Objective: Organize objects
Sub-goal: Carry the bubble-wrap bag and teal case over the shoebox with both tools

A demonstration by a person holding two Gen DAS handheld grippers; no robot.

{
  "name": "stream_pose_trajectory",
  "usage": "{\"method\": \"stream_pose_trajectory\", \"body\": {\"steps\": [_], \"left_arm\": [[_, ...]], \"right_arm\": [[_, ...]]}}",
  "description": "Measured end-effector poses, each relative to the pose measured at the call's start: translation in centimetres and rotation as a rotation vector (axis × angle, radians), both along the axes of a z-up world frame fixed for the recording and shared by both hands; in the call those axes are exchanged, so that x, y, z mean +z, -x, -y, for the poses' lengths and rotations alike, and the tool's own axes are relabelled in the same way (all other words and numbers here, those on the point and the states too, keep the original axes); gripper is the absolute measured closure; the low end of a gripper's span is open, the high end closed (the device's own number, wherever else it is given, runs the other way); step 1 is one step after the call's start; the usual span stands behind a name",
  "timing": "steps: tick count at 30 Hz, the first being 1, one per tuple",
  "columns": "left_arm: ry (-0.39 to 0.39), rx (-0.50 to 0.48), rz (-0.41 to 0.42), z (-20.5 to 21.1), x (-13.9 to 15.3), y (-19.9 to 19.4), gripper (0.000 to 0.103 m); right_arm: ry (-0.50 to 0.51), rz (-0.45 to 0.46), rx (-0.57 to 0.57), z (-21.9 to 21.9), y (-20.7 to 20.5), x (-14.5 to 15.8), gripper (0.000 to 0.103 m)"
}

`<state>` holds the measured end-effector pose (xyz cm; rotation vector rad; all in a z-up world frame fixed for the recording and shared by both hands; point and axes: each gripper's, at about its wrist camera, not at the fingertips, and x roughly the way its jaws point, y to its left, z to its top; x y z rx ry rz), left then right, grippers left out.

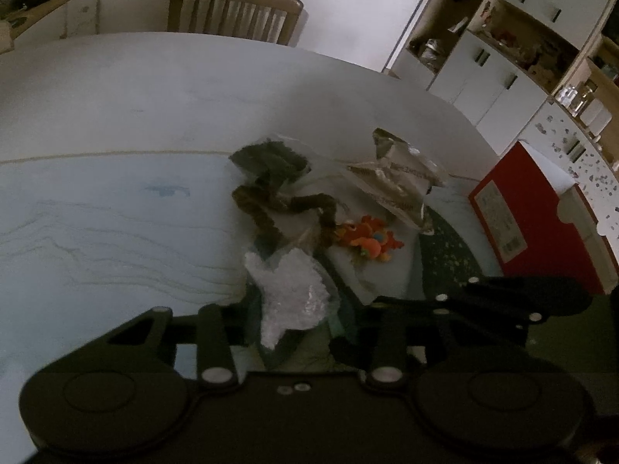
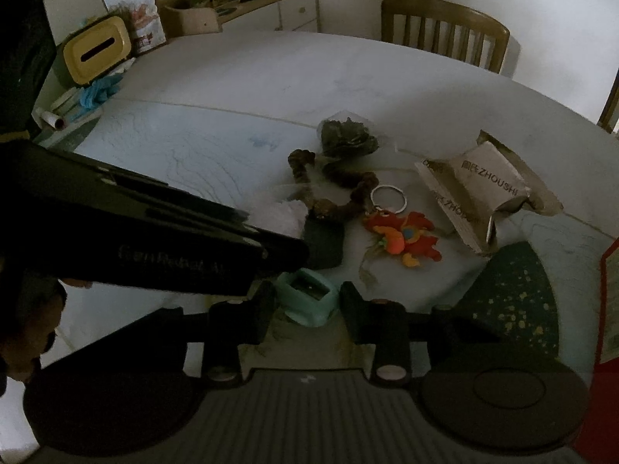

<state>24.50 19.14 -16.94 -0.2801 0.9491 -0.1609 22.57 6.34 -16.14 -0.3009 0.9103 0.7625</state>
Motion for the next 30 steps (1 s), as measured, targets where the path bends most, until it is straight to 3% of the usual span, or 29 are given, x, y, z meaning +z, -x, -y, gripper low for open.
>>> {"method": "stream_pose_trajectory", "body": {"steps": [16,30], "left_arm": [[0.040,0.018,0.051,-0.4,3.9,2.5,0.065],[0.061,-0.098,0.176,5.8,10.2,4.2,0.065]], "right_arm": [[-0.073,0.028,-0.116,4.3,1.1,3.9,0.067],[-0.164,0.110,-0.257,11.8,2.7,11.2,0.067]]}}
